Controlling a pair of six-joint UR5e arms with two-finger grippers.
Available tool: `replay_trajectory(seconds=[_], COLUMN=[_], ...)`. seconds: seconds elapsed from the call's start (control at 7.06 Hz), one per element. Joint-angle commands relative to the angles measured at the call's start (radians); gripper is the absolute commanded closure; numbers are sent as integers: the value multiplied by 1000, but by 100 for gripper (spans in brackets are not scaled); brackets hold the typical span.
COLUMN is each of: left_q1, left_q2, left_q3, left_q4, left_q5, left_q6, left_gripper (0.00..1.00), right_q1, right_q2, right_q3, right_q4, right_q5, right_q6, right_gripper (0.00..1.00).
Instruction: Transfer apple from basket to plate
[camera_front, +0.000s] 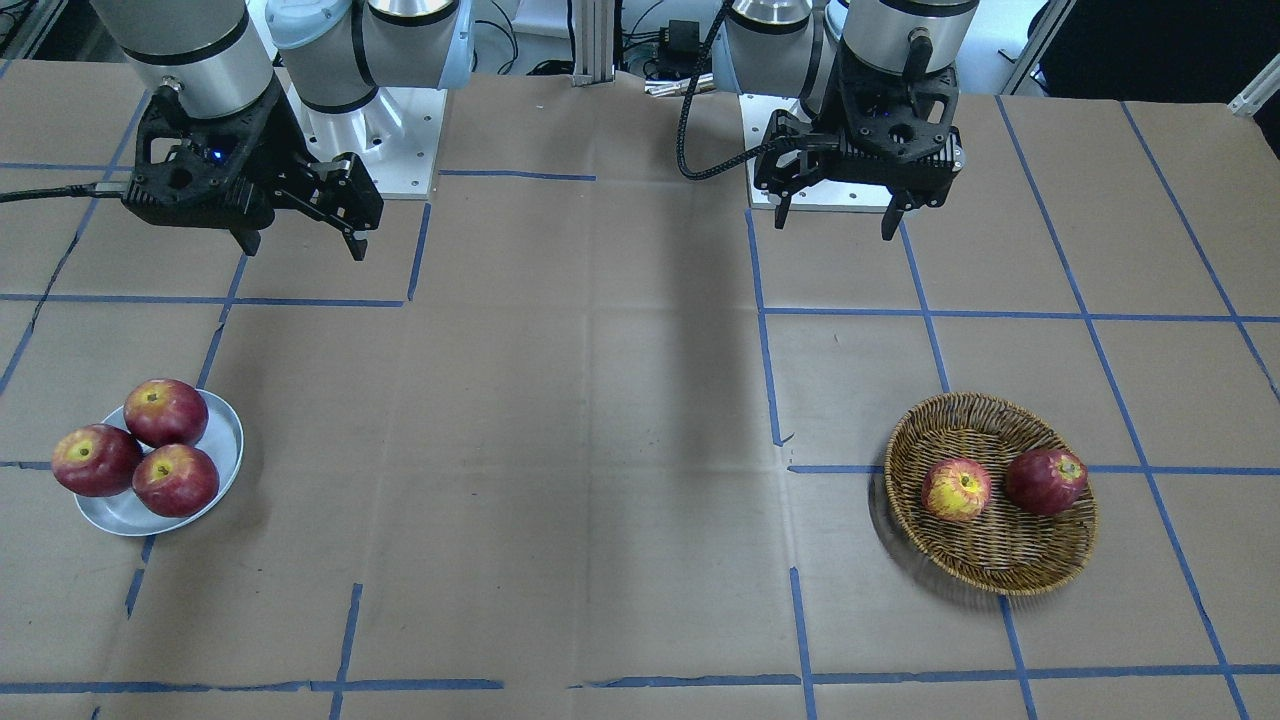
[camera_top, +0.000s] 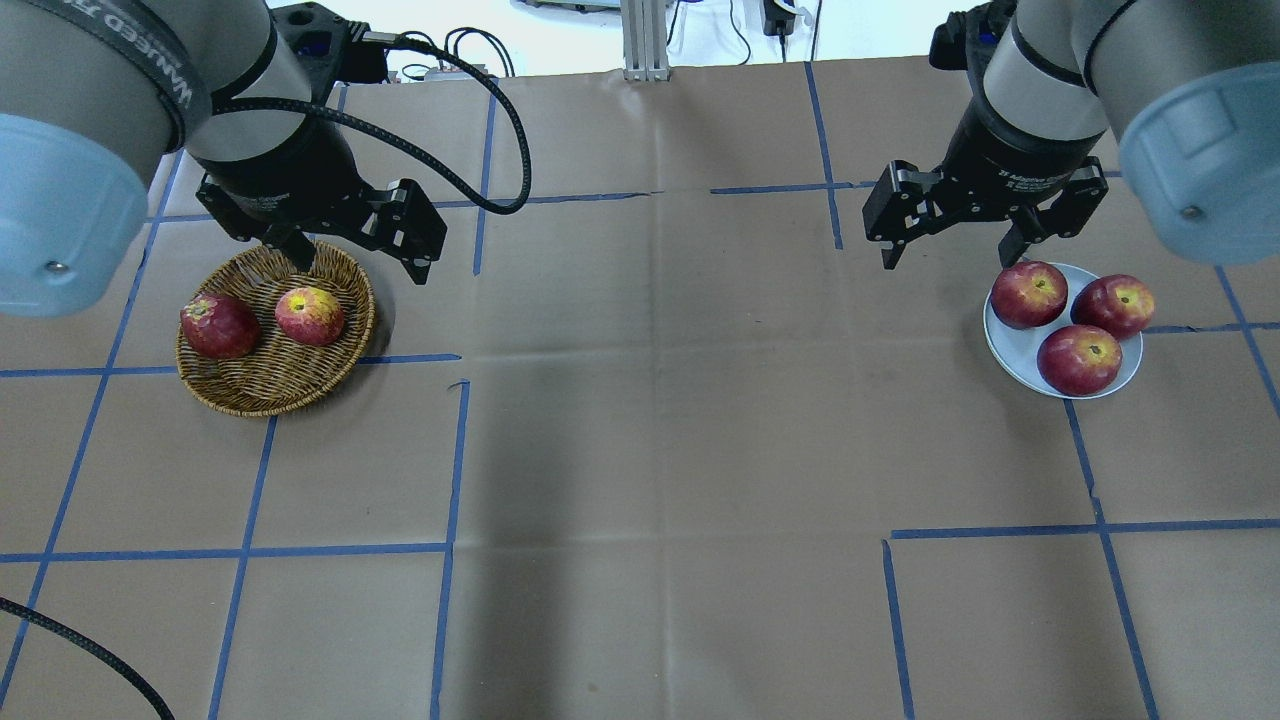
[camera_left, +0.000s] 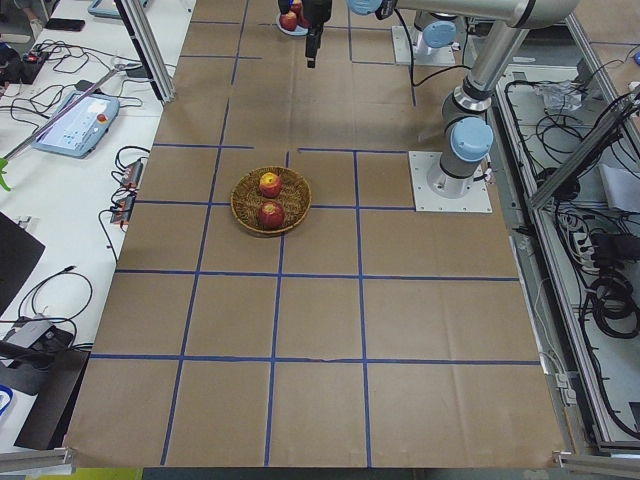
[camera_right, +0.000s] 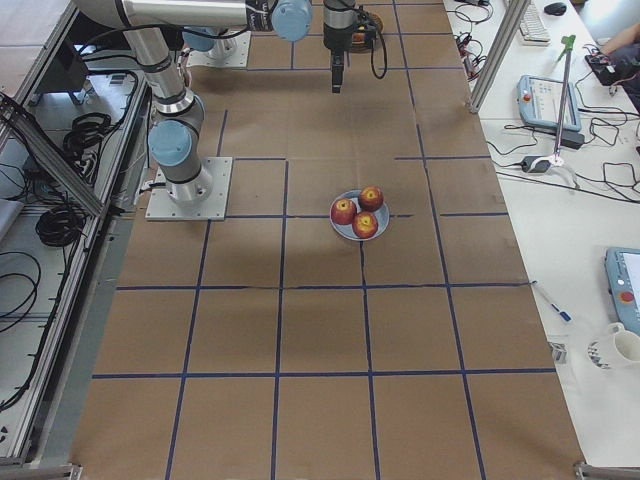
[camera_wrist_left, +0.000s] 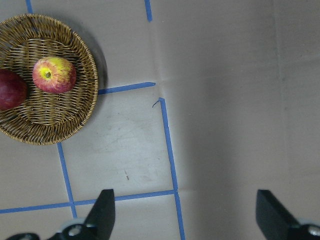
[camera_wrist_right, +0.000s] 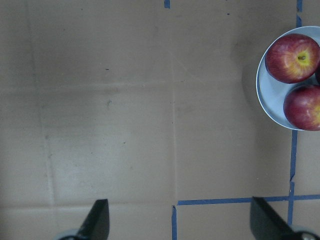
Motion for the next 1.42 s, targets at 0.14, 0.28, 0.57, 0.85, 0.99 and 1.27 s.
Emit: replay_trajectory(seconds=[0.14,0.28,0.57,0.85,0.99,1.27], left_q1=[6,6,20,147,228,275], left_q2=[0,0,-8,-15,-44,-191], left_q3=[-3,-3,-24,-137,-232,-323], left_q4=[22,22,24,136,285,580], left_q5=[1,-1,-1,-2,-7,-1], left_q6=[9,12,30,267,373,498], left_gripper=[1,1,1,1,1,1], right_q1=[0,-1,0,0,0,-1], right_q2=[1,1,1,1,1,1], right_q3=[0,0,0,0,0,0], right_q4=[0,0,0,0,0,0], right_q5=[0,-1,-1,0,0,0], right_q6=[-1,-1,-1,-1,-1,-1], right_gripper=[0,0,0,0,0,0])
